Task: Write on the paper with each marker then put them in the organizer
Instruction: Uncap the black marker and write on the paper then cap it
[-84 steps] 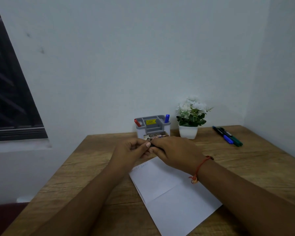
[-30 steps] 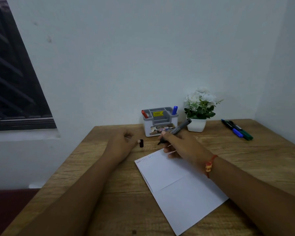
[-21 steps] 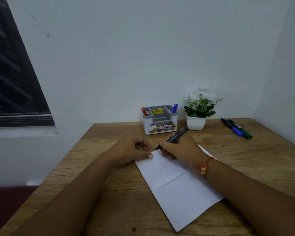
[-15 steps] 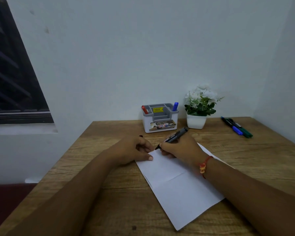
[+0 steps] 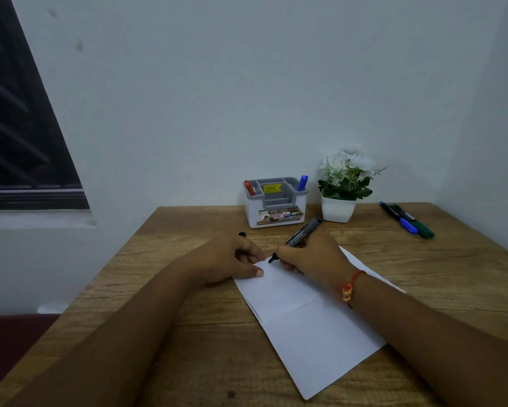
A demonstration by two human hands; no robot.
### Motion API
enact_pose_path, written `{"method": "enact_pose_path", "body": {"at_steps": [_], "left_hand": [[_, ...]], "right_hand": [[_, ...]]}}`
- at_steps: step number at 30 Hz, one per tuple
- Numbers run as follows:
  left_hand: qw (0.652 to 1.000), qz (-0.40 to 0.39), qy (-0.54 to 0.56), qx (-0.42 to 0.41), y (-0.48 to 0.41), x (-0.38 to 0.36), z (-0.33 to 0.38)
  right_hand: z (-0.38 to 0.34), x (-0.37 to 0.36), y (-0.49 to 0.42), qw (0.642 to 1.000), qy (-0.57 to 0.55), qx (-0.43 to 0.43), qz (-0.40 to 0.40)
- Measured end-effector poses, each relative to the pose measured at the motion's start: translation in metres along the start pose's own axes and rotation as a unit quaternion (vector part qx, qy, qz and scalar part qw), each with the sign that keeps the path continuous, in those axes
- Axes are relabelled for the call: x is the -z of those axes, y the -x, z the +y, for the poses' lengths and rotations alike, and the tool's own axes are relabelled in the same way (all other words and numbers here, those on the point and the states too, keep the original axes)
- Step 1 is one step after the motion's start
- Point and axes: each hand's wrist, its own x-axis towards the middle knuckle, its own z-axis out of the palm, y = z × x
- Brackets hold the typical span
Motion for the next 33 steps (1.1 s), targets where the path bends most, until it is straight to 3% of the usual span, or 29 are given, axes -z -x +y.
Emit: {"method": "enact_pose_path", "body": {"at_steps": [33], "left_hand": [[1.0,-0.007,-0.001,0.015,-0.0034,0.0008,-0.0013]], "right_hand": [[-0.002,-0.0011,-0.0023,1.0,0.005,-0.02,0.022]]}}
